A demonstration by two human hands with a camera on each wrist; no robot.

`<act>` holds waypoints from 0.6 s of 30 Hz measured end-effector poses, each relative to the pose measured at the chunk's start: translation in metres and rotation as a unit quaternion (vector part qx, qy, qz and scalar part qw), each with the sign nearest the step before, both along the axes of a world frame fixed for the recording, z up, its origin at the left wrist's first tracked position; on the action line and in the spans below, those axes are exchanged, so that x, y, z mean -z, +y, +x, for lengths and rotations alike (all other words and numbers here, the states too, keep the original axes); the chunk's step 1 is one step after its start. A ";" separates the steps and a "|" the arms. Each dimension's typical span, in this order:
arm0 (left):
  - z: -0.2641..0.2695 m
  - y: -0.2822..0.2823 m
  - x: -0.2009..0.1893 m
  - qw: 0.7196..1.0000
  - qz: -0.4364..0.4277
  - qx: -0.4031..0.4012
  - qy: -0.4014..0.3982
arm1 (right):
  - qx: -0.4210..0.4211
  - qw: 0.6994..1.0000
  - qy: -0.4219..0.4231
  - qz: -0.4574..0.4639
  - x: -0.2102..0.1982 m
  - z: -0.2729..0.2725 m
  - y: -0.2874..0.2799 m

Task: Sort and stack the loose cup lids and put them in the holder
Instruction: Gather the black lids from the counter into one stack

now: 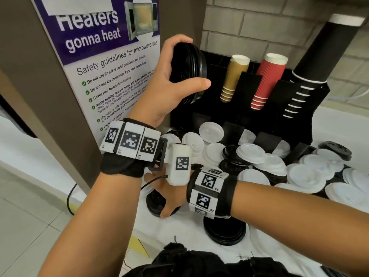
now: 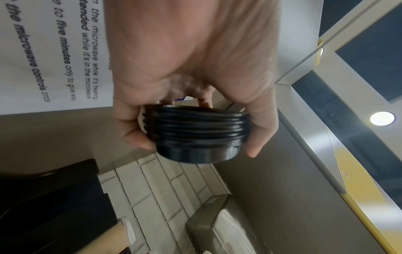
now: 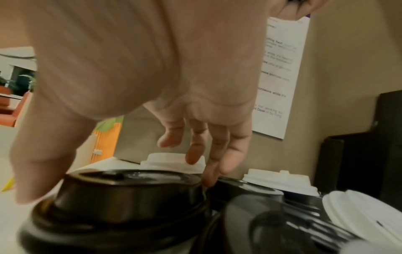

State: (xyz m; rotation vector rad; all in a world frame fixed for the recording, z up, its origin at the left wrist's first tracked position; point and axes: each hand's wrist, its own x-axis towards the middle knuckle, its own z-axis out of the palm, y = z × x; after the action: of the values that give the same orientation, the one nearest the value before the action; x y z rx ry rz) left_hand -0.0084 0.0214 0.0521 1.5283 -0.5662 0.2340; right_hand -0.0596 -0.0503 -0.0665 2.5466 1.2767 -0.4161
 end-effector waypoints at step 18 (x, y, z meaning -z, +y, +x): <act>-0.012 0.002 0.037 0.991 -0.106 0.055 0.067 | 0.301 0.868 0.093 0.382 -0.061 0.065 -0.110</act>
State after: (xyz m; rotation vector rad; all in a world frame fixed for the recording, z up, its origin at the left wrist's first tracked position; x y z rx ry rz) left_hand -0.0204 0.0236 0.0148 1.2920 -0.5007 0.1017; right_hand 0.0052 -0.1606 -0.0059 3.6790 0.7300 -0.3075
